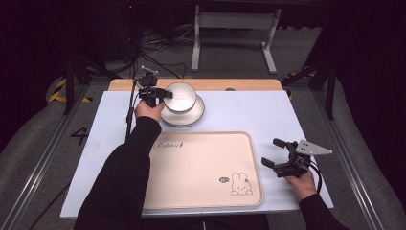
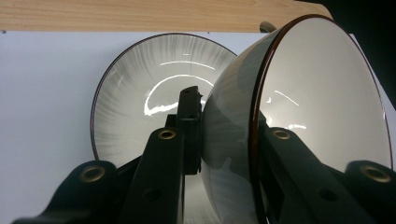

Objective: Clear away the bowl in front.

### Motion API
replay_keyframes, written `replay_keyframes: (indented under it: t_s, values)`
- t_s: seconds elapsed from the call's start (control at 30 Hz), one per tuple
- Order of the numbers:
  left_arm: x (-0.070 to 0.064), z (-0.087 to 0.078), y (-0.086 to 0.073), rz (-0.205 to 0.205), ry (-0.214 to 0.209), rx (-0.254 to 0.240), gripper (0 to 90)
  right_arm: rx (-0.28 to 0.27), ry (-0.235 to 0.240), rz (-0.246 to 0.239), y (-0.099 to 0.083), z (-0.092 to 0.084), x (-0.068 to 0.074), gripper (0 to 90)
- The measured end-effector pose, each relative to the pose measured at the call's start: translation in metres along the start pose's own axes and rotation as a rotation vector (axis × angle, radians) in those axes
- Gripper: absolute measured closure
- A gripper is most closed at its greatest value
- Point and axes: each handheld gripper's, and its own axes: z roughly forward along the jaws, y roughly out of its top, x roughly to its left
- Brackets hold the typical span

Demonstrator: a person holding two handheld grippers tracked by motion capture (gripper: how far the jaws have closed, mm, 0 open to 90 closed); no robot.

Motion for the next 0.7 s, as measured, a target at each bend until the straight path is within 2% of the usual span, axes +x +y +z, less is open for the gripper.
replay_keyframes:
  t_s: [0.17, 0.2, 0.37, 0.43, 0.7]
  values:
    - [-0.002, -0.005, 0.000, 0.018, -0.007, -0.002, 76.9, 0.000, 0.000, 0.000, 0.000, 0.000, 0.000, 1.4]
    - [-0.004, -0.007, -0.001, 0.041, -0.012, 0.005, 77.0, 0.000, 0.002, 0.000, 0.000, 0.000, 0.000, 1.3]
    - [-0.011, -0.012, -0.003, 0.079, -0.028, 0.028, 77.2, 0.001, 0.002, -0.001, 0.000, 0.000, 0.000, 1.4]
    - [-0.018, -0.015, -0.006, 0.113, -0.055, 0.051, 77.2, 0.000, 0.002, -0.001, 0.000, 0.000, 0.000, 1.4]
    - [-0.036, -0.025, -0.011, 0.190, -0.095, 0.078, 77.3, 0.001, 0.001, -0.001, 0.000, 0.000, 0.000, 1.4]
